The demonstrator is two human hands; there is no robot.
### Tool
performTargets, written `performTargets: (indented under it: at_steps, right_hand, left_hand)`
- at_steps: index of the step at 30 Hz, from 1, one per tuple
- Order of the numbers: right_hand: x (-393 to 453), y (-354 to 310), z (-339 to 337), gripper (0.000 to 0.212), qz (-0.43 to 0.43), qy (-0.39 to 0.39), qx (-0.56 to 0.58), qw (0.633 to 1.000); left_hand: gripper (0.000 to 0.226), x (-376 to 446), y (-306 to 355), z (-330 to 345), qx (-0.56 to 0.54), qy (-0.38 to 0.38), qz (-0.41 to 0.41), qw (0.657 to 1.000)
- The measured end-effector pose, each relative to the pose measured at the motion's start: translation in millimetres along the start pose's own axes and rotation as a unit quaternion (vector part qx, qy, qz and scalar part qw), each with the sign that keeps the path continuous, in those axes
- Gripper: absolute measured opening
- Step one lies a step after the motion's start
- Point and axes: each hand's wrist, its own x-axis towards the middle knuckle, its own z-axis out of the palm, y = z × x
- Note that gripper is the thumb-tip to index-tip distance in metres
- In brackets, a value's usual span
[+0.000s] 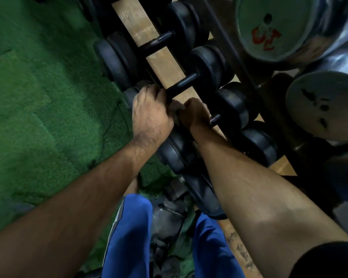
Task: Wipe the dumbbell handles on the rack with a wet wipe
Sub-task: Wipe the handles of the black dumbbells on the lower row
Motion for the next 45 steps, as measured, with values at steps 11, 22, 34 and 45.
performTargets:
  at_steps: [11,22,34,45]
  right_hand:
    - [-31,-19,-31,0.017,-0.168,0.273,0.123,0.939]
    - [5,-18,-29,0.029,-0.207,0.153,-0.024,0.966]
    - [9,-7,-18,0.062,-0.259,0.150,-0.200,0.933]
    - [14,-4,-7,0.046,-0.378,0.135,-0.221,0.889]
  left_hand:
    - [0.072,0,-6,6,-0.011,-0.015,-0.031,0.999]
    - [0.028,16,3,-2,-0.038,0.022,-0.018,0.999]
    - [0.040,12,-2,2,-0.041,0.018,-0.009,0.999]
    - [0.051,14,-20,6,-0.067,-0.012,-0.003,0.998]
